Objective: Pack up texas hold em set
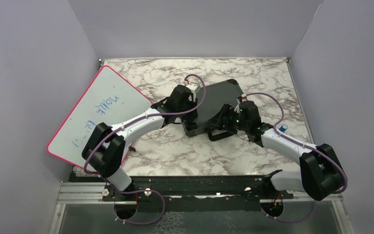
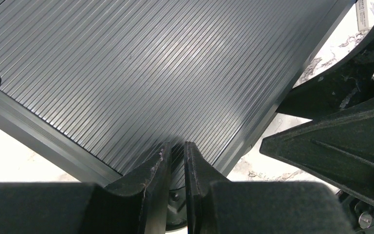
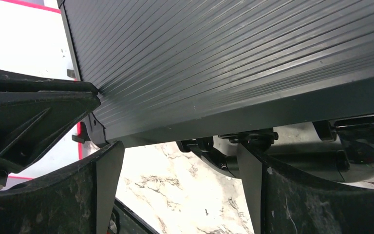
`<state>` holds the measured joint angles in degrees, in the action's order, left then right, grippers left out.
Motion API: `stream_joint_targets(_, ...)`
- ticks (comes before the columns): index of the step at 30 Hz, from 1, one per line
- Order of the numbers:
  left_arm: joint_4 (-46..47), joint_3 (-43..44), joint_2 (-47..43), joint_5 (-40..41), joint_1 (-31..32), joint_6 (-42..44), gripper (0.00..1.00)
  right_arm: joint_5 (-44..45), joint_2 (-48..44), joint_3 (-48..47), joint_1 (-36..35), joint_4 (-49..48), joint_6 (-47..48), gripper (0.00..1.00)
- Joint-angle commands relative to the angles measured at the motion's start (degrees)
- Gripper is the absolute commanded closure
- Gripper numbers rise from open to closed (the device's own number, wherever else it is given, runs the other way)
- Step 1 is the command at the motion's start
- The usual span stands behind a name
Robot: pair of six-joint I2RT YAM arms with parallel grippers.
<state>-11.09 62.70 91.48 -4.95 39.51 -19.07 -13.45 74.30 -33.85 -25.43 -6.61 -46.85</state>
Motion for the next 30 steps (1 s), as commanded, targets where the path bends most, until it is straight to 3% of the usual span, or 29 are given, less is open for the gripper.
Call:
stream_joint_targets(1,-9.24,-0.42,0.54,3.22,-0.13,0.66,0.78,6.84,-4.9,-3.64,0.47,-2.15,2.41,0.13)
stream_joint_targets(9,-7.74,4.17,-2.02,-0.31,-0.22,0.87,0.71,13.48,-14.26,-2.21,0.47,10.82,1.19,0.22)
stream_joint_targets(14,-3.68,4.44,-3.83,-4.84,-0.22,0.63,0.68,14.2,-13.38,-1.48,0.47,18.25,1.19,0.5)
stream_joint_targets(22,-1.9,2.73,-2.63,-6.3,-0.22,0.18,0.7,11.93,-6.92,0.79,0.47,15.12,2.5,0.73)
stream_joint_targets(26,-1.87,1.15,-1.29,-6.06,-0.13,0.53,0.81,11.76,-1.98,-0.36,0.47,13.13,2.81,0.78)
stream_joint_targets(30,-2.29,-0.4,-0.46,-3.89,0.0,0.37,0.83,11.93,1.77,-1.81,0.47,11.42,3.25,0.79)
